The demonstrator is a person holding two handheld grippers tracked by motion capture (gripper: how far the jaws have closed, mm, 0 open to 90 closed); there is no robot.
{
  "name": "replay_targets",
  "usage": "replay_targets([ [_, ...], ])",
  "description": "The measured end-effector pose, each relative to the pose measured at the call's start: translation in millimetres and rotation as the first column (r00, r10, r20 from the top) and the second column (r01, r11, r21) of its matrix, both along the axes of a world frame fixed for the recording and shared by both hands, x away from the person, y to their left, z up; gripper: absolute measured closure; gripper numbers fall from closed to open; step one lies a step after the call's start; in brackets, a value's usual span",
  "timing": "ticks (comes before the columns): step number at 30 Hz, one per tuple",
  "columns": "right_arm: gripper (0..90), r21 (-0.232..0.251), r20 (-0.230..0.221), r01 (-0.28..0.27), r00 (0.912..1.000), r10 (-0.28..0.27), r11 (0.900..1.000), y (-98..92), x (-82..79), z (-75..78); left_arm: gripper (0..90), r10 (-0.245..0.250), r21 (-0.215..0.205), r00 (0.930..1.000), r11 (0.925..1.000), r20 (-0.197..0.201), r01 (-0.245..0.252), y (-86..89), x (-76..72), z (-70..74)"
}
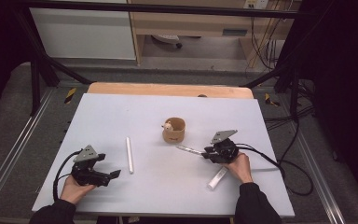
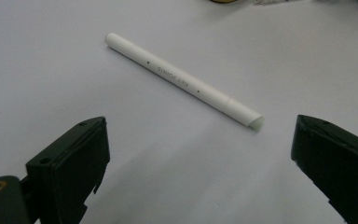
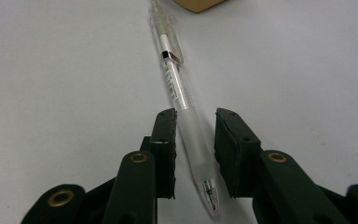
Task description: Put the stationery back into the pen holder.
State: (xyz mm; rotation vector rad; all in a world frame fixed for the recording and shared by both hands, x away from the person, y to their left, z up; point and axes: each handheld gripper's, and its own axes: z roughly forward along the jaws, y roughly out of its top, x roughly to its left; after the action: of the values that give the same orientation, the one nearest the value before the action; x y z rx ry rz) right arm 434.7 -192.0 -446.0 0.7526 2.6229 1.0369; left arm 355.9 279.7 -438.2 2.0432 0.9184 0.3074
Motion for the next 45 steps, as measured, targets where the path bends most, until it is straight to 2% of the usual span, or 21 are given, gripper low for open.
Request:
replay_targets([
  [11,76.4,-0.002,0.015,-0.031,0.9994,0.031,1.000,1.0,1.5,-2.9,4.3,0.000,0.002,1.0000,1.0000,-0.001,0.000,-0.2,0.1,-0.3],
  [22,79.9,0.001,0.005,-0.051,0.9987,0.051,0.999,1.1,2.0,-2.2,4.3,-0.003,0.003,1.0000,1.0000,-0.002,0.003,-0.3,0.2,-0.3],
  [31,80.3,0.023,0.018,-0.044,0.9989,0.044,0.999,-4.1,-2.4,8.7,4.3,-0.002,0.003,1.0000,1.0000,-0.001,0.002,-0.3,-0.1,-0.1],
  [45,80.3,0.037,0.010,-0.037,0.9993,0.037,0.999,-10.0,-13.7,22.7,4.3,-0.004,0.005,1.0000,1.0000,0.000,0.004,-1.4,-0.3,0.5],
])
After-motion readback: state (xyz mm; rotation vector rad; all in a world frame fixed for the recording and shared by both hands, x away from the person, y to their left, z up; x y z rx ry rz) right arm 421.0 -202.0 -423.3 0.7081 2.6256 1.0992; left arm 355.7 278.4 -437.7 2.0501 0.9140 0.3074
